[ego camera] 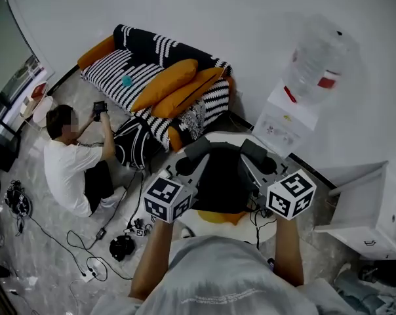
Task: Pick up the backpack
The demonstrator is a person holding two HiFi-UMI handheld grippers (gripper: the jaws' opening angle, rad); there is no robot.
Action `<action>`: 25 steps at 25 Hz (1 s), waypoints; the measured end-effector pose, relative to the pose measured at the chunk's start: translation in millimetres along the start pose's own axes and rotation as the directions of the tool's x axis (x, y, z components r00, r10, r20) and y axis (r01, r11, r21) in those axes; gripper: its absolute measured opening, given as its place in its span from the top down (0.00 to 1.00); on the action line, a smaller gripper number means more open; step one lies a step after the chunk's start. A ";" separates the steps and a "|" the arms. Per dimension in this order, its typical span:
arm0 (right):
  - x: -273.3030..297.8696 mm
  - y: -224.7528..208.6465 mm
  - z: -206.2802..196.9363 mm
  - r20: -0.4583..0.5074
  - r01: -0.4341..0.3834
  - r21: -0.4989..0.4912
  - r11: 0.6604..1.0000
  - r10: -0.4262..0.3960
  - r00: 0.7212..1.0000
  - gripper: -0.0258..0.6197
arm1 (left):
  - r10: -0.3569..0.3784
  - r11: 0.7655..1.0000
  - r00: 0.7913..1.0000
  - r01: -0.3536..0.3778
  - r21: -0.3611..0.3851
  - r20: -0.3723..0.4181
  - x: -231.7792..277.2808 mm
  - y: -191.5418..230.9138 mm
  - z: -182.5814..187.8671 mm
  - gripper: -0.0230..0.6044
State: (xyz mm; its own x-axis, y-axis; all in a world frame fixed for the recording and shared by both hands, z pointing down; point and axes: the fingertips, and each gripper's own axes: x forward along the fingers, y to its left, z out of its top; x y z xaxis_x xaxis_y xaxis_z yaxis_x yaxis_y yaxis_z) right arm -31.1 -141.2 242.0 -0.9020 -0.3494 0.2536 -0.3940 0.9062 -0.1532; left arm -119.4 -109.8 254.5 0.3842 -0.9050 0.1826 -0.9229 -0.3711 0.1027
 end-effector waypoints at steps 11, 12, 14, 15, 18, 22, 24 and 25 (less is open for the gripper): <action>-0.9 15.7 39.4 0.051 -0.012 -0.106 0.994 0.018 0.999 0.91 | 0.010 0.995 0.996 -0.019 0.100 0.088 -20.7 4.4 43.1 0.90; -0.7 17.5 41.9 0.053 -0.009 -0.115 0.993 0.015 0.999 0.91 | 0.011 0.994 0.996 -0.022 0.111 0.091 -23.0 4.6 45.9 0.90; 0.3 21.6 47.0 0.055 -0.002 -0.136 0.991 0.009 0.998 0.91 | 0.017 0.991 0.995 -0.029 0.130 0.096 -27.6 5.2 51.5 0.90; 1.3 23.5 49.6 0.057 0.000 -0.145 0.989 0.008 0.998 0.91 | 0.020 0.990 0.995 -0.034 0.140 0.097 -29.8 6.0 54.3 0.90; 3.0 26.8 55.8 0.059 0.000 -0.155 0.988 0.009 0.998 0.91 | 0.030 0.986 0.996 -0.044 0.162 0.089 -33.9 7.8 61.2 0.90; 0.9 28.2 60.5 0.062 0.006 -0.157 0.988 0.004 0.998 0.91 | 0.033 0.981 0.997 -0.047 0.187 0.073 -36.1 5.8 67.9 0.90; 1.7 29.2 63.6 0.065 0.009 -0.163 0.987 0.001 0.998 0.91 | 0.037 0.979 0.997 -0.050 0.196 0.073 -36.9 6.0 71.7 0.90; 2.1 30.2 64.0 0.065 0.010 -0.167 0.986 0.001 0.998 0.91 | 0.039 0.978 0.997 -0.053 0.200 0.072 -37.4 6.1 72.3 0.90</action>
State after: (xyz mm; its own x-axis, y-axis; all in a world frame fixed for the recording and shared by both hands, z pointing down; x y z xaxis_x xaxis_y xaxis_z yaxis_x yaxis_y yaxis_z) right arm -56.2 -129.8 176.8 -0.9121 -0.3629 0.1910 -0.3677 0.9299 0.0111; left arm -141.2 -93.3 177.6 0.3447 -0.9315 0.1161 -0.9284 -0.3566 -0.1044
